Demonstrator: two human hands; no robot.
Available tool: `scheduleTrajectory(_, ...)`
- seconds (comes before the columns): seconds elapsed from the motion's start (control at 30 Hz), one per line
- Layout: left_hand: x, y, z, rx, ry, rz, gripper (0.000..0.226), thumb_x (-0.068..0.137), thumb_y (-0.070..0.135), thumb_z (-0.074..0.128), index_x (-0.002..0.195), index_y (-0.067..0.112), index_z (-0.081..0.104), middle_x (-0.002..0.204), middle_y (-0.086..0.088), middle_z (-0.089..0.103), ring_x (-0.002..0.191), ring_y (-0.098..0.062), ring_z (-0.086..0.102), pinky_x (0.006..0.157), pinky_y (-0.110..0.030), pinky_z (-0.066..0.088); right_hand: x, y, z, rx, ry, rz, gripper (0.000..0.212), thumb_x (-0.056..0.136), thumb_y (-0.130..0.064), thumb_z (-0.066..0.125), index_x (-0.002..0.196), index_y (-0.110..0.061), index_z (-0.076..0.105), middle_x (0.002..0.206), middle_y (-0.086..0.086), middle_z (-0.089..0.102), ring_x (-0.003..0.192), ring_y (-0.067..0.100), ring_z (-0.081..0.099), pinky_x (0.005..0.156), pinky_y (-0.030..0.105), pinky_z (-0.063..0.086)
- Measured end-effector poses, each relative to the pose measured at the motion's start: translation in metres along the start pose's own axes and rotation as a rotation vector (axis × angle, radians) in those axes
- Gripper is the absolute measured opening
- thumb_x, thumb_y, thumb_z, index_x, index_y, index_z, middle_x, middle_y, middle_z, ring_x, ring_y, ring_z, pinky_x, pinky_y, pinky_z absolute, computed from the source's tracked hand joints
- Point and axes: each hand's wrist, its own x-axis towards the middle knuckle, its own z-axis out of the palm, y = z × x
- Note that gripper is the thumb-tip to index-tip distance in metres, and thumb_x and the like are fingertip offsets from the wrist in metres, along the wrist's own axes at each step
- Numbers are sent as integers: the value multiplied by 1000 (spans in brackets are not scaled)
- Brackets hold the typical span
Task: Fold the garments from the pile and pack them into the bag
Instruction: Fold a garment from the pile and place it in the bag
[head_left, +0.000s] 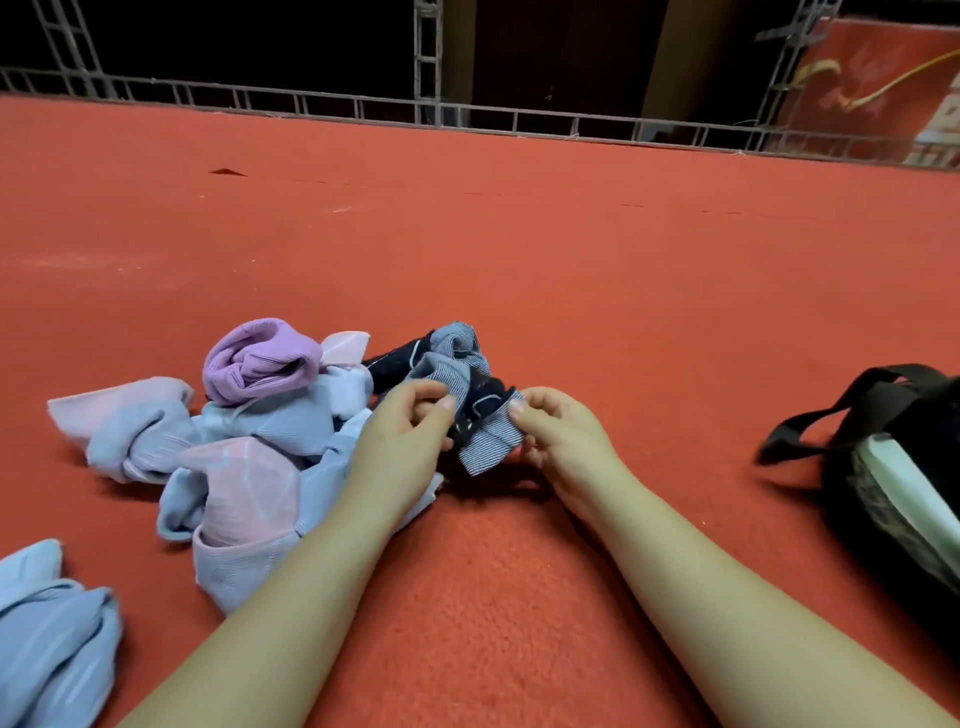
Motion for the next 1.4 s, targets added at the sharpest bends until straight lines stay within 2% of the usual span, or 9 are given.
scheduleTrajectory(0.1,10,2,23,129,-53,73,10,88,26,62,85,34,58,86,11,63,80,-4,59,76,-23,48,-14,-8,-27,208,-64,-68,12,72,-17,70,78,-12,61,81,13,63,72,22,58,70,36,45)
scheduleTrajectory(0.2,10,-3,50,72,-208,36,15,84,23,68,90,34,59,92,12,65,86,-6,61,81,-26,50,-27,-2,-51,272,-144,-48,48,55,-33,88,88,-8,64,89,14,68,79,23,63,75,33,49)
scheduleTrajectory(0.33,11,-12,65,61,-307,62,23,82,14,70,94,31,62,96,12,67,91,-5,63,86,-21,48,-32,0,-64,332,-250,-29,68,61,-36,86,110,1,56,99,14,68,87,22,66,76,30,54)
scheduleTrajectory(0.47,10,-23,65,-11,-298,-45,18,81,14,70,94,24,63,92,5,69,86,-13,64,76,-32,53,-29,1,-64,329,-312,4,66,64,-37,85,110,0,54,99,13,66,89,23,63,82,32,51)
scheduleTrajectory(0.7,15,-27,70,-110,-296,-140,10,87,8,62,83,18,63,66,6,61,54,-7,53,51,-19,44,-25,2,-70,427,-297,-5,50,61,-31,86,94,-9,55,92,11,68,82,21,67,73,32,55)
scheduleTrajectory(0.87,16,-26,71,-397,-335,-254,14,92,5,52,82,9,61,79,-3,65,75,-11,63,73,-28,55,-23,0,-73,399,-151,-46,49,61,-29,86,89,-12,50,81,6,67,70,16,65,61,28,55)
scheduleTrajectory(1.1,19,-12,63,-824,-365,-400,27,98,19,37,96,9,63,87,-7,72,77,-17,69,68,-31,59,-18,-1,-83,359,98,-80,17,85,-12,62,92,-17,47,87,9,61,67,18,62,58,32,54)
scheduleTrajectory(1.3,22,-6,55,-788,-332,-512,36,92,44,44,86,13,60,75,-8,68,63,-22,67,55,-34,55,-16,-5,-89,441,171,-136,19,76,-13,58,92,-17,48,79,6,60,64,16,61,57,27,54)
scheduleTrajectory(1.4,21,-10,53,-565,-461,-326,28,77,37,65,73,11,55,65,1,65,56,-10,60,53,-21,50,-19,-9,-92,484,177,-147,15,77,-13,55,89,-17,48,72,4,60,60,15,61,56,26,54)
